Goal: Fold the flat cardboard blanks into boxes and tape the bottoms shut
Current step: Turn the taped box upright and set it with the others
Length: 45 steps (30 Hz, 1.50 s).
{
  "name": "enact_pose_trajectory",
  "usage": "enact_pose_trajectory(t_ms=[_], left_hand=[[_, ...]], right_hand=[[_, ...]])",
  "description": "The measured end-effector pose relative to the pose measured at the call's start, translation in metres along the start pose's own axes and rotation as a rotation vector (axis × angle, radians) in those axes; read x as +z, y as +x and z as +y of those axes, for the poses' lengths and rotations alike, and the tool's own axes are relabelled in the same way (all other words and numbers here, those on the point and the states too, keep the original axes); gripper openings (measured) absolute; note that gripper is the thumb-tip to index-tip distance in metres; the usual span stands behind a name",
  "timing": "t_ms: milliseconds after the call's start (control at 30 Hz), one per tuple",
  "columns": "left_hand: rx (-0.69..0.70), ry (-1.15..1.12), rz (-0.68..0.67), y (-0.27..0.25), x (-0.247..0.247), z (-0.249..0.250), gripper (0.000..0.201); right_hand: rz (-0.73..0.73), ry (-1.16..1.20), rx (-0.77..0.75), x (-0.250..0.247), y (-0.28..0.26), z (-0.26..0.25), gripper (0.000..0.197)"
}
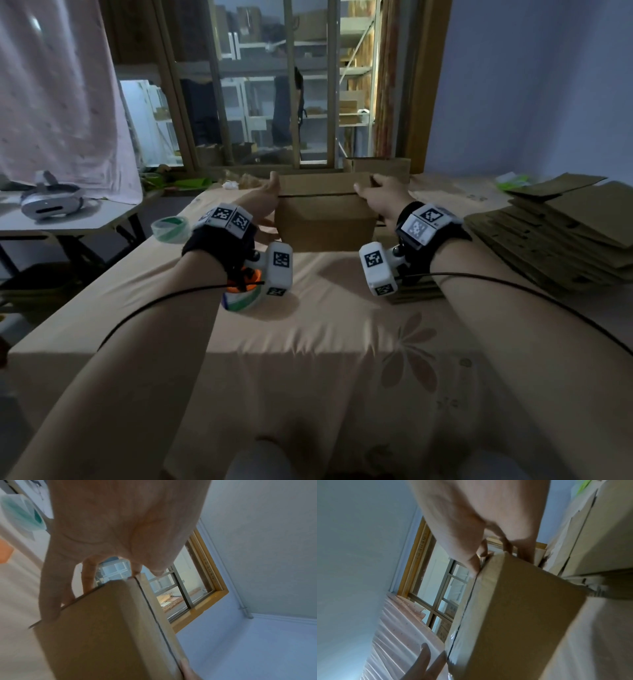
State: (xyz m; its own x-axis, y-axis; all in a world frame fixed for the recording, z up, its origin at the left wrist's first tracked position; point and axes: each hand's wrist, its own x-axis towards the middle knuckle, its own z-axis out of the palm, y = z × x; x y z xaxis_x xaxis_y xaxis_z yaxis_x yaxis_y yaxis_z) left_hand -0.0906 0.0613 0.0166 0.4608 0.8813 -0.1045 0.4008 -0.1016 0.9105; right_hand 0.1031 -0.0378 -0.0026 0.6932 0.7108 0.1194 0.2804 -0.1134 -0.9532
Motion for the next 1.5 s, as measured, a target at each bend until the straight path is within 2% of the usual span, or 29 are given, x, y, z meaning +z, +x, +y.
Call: enact_pose_trajectory(t_ms=[67,167,267,333,367,433,500,533,600,667,733,767,867,967,1033,1100,1167,1233,1333,1400,1500], left_hand=[[0.057,-0.020,0.026,0.007,0.001,-0.002,0.064],[0.044,-0.049,0.079,0.030,0.000,-0.010,0.062],[0.020,-0.151,0.143,0.046,-0.006,-0.016,0.050],[-0.041,-0.255,0.160,0.045,-0.012,-0.018,0.056],[-0.058,-0.290,0.139,0.046,-0.014,-0.018,0.058],[-0.059,-0.322,0.072,0.052,-0.018,-0.020,0.045],[-0.106,-0.405,0.018,0.056,-0.021,-0.021,0.039],[-0.109,-0.444,0.026,0.060,-0.021,-0.023,0.048],[-0.125,-0.465,0.084,0.073,-0.017,-0.028,0.091],[-0.134,-0.431,0.186,0.099,-0.009,-0.039,0.128],[-0.091,-0.291,0.321,0.122,-0.003,-0.047,0.150],[-0.066,-0.192,0.348,0.124,-0.001,-0.049,0.152],[-0.013,-0.030,0.307,0.117,0.007,-0.047,0.130],[-0.031,-0.192,0.198,0.121,0.010,-0.051,0.114],[-0.032,-0.291,0.162,0.124,0.010,-0.057,0.094],[-0.032,-0.293,0.149,0.126,0.007,-0.064,0.078],[-0.007,-0.216,0.097,0.128,0.006,-0.069,0.078],[0.021,-0.129,0.026,0.128,0.006,-0.073,0.090],[0.049,-0.002,0.002,0.133,0.008,-0.076,0.102],[0.066,0.062,0.031,0.137,0.006,-0.075,0.090],[0.016,0.133,0.088,0.136,0.000,-0.074,0.065]], right_hand=[[0.015,0.121,-0.014,0.010,0.004,0.005,0.049],[0.014,0.260,0.013,0.023,0.009,0.012,0.010],[0.054,0.334,0.051,0.031,0.018,0.019,0.014],[0.038,0.359,0.047,0.036,0.026,0.021,0.004],[0.019,0.382,0.048,0.038,0.029,0.021,0.007],[-0.012,0.422,0.053,0.044,0.038,0.023,0.016],[-0.003,0.361,0.041,0.051,0.052,0.026,0.016],[-0.005,0.282,0.030,0.054,0.057,0.026,0.016],[-0.067,0.059,0.015,0.060,0.060,0.023,0.018],[-0.128,-0.081,-0.013,0.069,0.059,0.018,0.031],[-0.223,-0.026,0.045,0.082,0.056,0.012,0.039],[-0.285,0.029,0.083,0.089,0.055,0.011,0.042],[-0.423,0.060,0.122,0.106,0.057,0.011,0.051],[-0.477,0.098,0.124,0.115,0.060,0.016,0.058],[-0.468,0.081,0.111,0.118,0.062,0.022,0.061],[-0.403,-0.015,0.079,0.119,0.067,0.029,0.052],[-0.351,-0.044,0.095,0.118,0.070,0.035,0.044],[-0.373,-0.048,0.115,0.118,0.070,0.039,0.057],[-0.369,-0.133,0.025,0.123,0.067,0.042,0.071],[-0.344,-0.160,-0.011,0.130,0.070,0.043,0.074],[-0.338,-0.240,-0.023,0.139,0.077,0.042,0.082]])
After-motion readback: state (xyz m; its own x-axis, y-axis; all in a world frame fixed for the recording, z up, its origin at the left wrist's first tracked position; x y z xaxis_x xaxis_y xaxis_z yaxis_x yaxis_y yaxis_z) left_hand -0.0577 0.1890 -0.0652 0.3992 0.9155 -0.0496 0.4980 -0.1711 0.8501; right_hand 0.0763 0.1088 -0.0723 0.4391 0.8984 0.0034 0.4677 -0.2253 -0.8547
